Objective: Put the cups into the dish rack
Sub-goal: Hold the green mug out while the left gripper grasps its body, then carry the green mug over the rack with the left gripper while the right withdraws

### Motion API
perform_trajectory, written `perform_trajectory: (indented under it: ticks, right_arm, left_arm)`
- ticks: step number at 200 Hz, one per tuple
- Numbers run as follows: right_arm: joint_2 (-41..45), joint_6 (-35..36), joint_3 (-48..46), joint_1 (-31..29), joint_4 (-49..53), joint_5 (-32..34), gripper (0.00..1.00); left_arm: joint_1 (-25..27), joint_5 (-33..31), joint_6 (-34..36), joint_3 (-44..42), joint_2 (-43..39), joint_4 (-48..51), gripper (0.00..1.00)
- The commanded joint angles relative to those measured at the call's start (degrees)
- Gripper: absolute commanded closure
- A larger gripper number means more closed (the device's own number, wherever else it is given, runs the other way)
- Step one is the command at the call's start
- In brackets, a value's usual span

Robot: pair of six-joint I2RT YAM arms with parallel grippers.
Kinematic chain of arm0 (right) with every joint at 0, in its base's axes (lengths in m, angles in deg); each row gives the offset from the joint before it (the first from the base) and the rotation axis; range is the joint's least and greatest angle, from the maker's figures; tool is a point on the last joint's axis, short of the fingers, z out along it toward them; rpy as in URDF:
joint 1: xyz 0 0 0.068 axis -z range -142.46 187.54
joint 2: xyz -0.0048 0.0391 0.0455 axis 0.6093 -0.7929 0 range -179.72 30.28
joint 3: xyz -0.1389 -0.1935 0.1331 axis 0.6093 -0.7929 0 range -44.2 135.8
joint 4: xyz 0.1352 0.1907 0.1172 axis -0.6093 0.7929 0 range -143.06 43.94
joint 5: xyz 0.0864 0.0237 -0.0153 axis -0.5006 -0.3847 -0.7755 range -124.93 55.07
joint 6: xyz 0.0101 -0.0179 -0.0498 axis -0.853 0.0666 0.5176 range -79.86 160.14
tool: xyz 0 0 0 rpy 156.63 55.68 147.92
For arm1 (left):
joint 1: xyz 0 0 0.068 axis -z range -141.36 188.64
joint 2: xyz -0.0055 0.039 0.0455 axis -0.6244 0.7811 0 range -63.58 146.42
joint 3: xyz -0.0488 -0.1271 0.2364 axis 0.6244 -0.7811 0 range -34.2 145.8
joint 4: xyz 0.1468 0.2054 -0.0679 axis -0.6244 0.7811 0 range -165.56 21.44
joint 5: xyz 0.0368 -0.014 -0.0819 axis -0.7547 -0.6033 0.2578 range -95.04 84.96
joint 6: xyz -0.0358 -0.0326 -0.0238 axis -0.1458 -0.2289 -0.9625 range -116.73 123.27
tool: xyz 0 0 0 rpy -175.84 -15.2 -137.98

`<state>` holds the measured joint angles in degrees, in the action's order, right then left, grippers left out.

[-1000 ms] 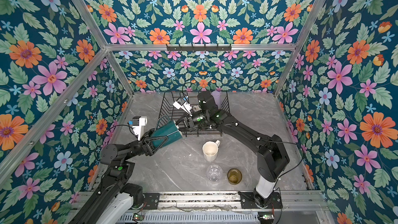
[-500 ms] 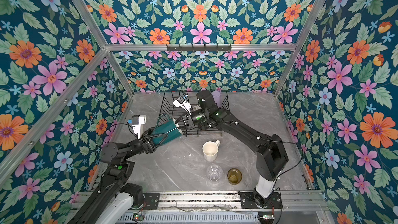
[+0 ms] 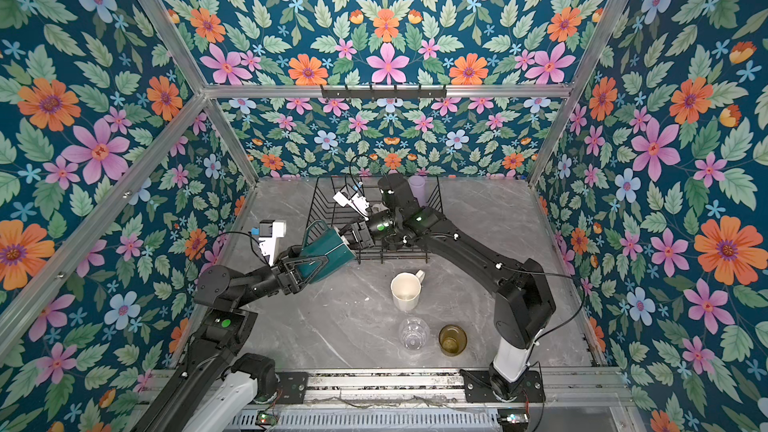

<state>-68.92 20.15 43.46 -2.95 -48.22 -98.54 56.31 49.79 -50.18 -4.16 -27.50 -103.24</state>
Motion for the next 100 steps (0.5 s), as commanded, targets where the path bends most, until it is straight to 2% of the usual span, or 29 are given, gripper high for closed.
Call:
perform_trajectory:
  ticks: [1, 46, 66, 100]
  right_arm:
    - [0.81, -0.99, -0.44, 0.54, -0.53, 3.19, 0.67]
    - [3.72, -2.22, -4.01, 3.58, -0.64, 6.1, 0.58]
    - [7.85, -2.43, -6.01, 5.8, 0.34, 8.05, 0.53]
    - [13.5, -1.56, -10.04, 10.2, 5.05, 16.14, 0.47]
  left_arm:
    - [0.1, -0.39, 3.27, 1.57, -0.31, -0.36, 1.0]
    - [0.13, -2.33, 5.7, 3.56, 0.44, 3.61, 1.0]
    - [0.08, -3.52, 7.4, 5.2, 1.24, 6.5, 1.0]
    - [0.08, -8.54, 13.37, 10.89, 4.3, 18.35, 1.0]
